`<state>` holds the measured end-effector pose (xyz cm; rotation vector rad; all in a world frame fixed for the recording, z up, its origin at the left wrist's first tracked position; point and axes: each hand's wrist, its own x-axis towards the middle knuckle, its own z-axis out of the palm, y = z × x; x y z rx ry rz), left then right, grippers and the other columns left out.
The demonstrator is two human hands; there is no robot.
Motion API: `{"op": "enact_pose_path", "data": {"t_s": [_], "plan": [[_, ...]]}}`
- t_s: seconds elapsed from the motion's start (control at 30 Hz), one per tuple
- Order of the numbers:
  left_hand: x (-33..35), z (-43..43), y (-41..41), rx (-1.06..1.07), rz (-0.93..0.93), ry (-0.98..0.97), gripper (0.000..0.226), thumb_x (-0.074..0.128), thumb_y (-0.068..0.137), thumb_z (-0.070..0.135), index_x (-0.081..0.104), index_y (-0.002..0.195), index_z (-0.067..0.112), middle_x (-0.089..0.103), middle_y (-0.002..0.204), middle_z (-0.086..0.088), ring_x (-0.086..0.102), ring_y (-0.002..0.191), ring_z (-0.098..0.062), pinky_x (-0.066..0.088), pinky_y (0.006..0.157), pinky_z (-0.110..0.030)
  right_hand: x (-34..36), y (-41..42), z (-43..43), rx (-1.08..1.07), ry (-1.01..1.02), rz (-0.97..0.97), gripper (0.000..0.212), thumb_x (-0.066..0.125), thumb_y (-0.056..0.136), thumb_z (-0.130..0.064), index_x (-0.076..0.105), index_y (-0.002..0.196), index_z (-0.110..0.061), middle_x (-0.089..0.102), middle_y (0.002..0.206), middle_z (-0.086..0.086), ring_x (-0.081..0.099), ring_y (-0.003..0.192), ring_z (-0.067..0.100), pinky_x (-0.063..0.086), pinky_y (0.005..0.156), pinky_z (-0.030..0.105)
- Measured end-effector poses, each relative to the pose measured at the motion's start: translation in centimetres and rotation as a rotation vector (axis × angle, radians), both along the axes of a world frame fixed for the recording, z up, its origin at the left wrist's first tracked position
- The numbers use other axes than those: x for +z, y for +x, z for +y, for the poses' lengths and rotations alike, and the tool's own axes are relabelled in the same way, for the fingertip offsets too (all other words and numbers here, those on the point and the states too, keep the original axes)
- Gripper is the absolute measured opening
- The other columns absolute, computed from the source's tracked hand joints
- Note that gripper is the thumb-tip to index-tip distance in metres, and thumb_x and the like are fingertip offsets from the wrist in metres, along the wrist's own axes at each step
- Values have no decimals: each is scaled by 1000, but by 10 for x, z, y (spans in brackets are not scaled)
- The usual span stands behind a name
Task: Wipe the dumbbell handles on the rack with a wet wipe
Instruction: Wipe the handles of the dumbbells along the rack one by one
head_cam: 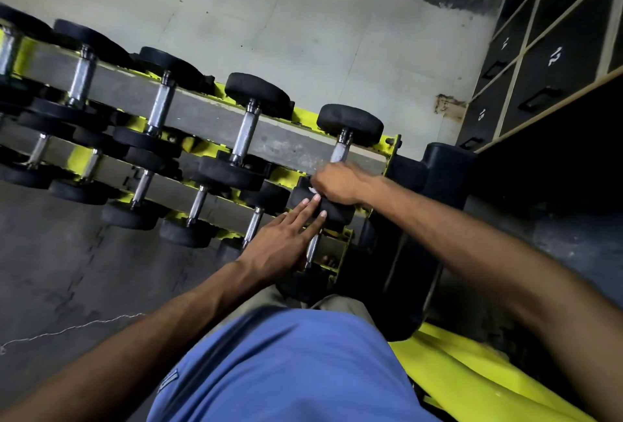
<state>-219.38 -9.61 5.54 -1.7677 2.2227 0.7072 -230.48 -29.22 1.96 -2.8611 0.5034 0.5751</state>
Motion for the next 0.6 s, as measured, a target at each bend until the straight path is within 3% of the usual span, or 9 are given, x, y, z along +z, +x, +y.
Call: {"op": "enact_pose_path", "data": {"t_s": [0.07, 0.17, 0.23, 0.33, 0.5, 0.6], "plan": [[1, 0, -2, 19, -2, 9, 96, 60, 98, 18, -5, 168, 17, -26, 171, -11, -11, 162, -25, 16, 130, -40, 13, 6, -16, 16, -119, 51, 19, 48, 97, -21, 66, 104, -20, 70, 101, 2, 69, 90, 28, 44, 63, 33], [2, -1, -4, 42, 6, 0, 92, 56, 99, 17, -5, 168, 16, -26, 171, -12, -12, 162, -25, 15, 130, -39, 20, 8, -36, -165, -318, 49, 22, 50, 96, -16, 65, 112, -16, 67, 111, 4, 70, 96, 31, 44, 63, 36], [1, 1, -7, 52, 14, -2, 87, 52, 102, 19, -4, 168, 15, -25, 171, -12, -12, 162, -26, 14, 130, -39, 15, 18, -22, -118, -209, 163, 23, 51, 95, -18, 69, 110, -16, 69, 111, 4, 69, 97, 30, 46, 66, 35], [1, 0, -11, 74, 23, -2, 84, 51, 105, 26, -3, 168, 15, -25, 171, -13, -12, 162, -26, 15, 131, -40, 19, 38, -17, -71, 10, 355, 20, 48, 94, -19, 68, 96, -18, 70, 101, 1, 65, 85, 26, 47, 65, 31], [-3, 2, -6, 81, 23, 3, 87, 53, 103, 27, -3, 168, 15, -24, 171, -12, -11, 162, -26, 17, 130, -42, 24, 34, -31, -140, -234, 186, 23, 53, 96, -20, 71, 108, -15, 71, 110, 7, 68, 101, 31, 48, 70, 35], [-4, 4, -8, 74, 20, 0, 87, 53, 103, 27, -4, 168, 15, -25, 171, -12, -12, 162, -27, 18, 130, -44, 7, 18, -8, -88, 77, 132, 17, 51, 94, -23, 68, 97, -23, 71, 99, 3, 68, 94, 28, 44, 66, 30]]}}
